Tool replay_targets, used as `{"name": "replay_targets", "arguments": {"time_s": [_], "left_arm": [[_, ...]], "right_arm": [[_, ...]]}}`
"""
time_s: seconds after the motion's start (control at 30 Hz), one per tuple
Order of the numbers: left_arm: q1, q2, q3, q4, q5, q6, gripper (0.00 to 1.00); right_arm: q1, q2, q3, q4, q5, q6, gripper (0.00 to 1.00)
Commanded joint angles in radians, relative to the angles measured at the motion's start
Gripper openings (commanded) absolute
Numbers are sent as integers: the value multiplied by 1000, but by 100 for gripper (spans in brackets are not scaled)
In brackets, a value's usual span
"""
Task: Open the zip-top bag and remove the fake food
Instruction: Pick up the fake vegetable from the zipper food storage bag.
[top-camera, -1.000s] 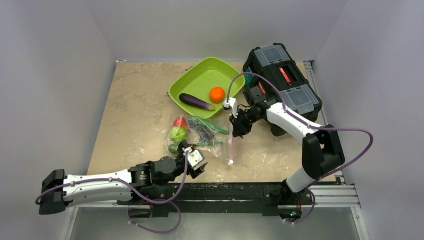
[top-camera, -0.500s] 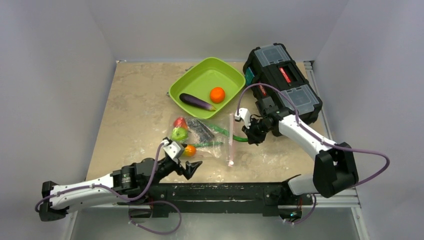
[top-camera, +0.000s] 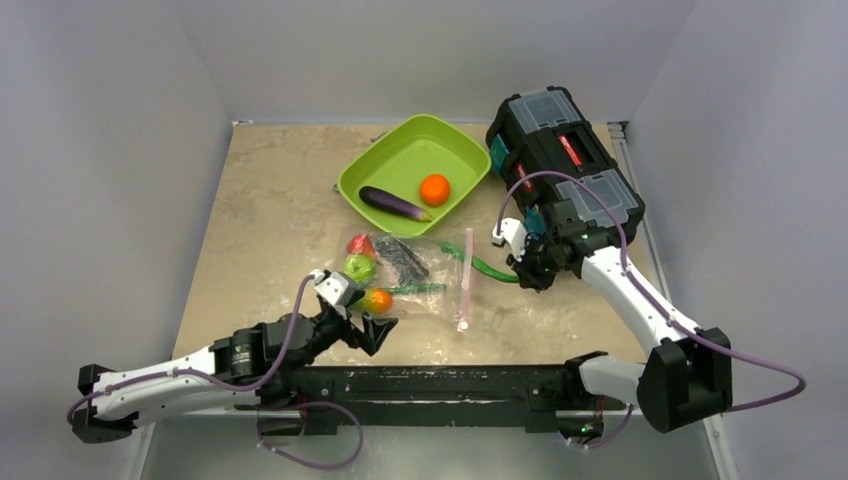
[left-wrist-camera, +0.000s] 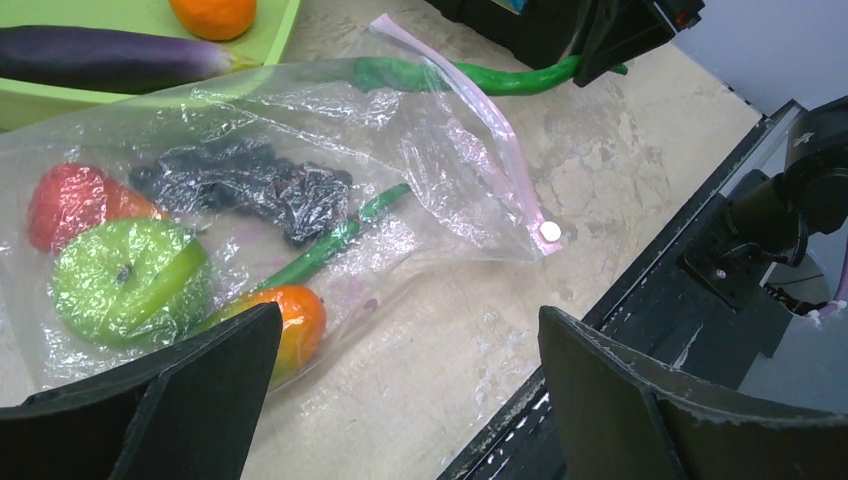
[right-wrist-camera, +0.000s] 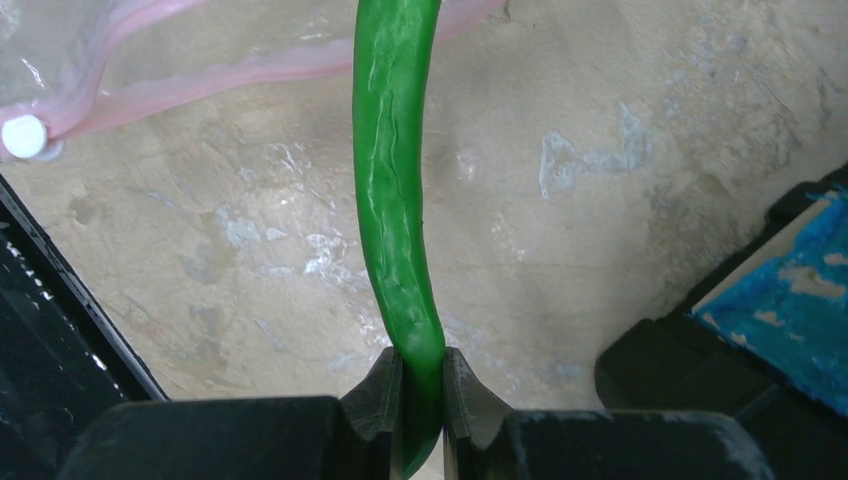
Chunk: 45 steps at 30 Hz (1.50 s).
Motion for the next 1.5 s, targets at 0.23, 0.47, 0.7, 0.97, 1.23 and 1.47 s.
{"name": "replay_targets", "arguments": {"time_s": [0.23, 0.47, 0.7, 0.97, 1.23, 1.47], "left_arm": [[-4, -51, 42, -37, -19, -43, 100], [-4, -84, 55, -87, -32, -53, 100], [-4, -97, 57, -103, -33, -62, 100], [-4, -99, 60, -117, -33, -68, 100], [-4, -113, 57, -129, -42, -73, 100], [-4, -117, 58, -131, -43, -72, 100]], "right_arm": [[-91, -123, -2, -100, 70, -65, 0], [-112, -165, 13, -141, 90, -73, 0], [-125, -188, 13, -156, 105, -75, 0], [-139, -213, 1, -173, 127, -81, 0], [-150, -288, -16, -232, 154, -93, 0], [-156, -352, -23, -256, 210, -77, 0]]}}
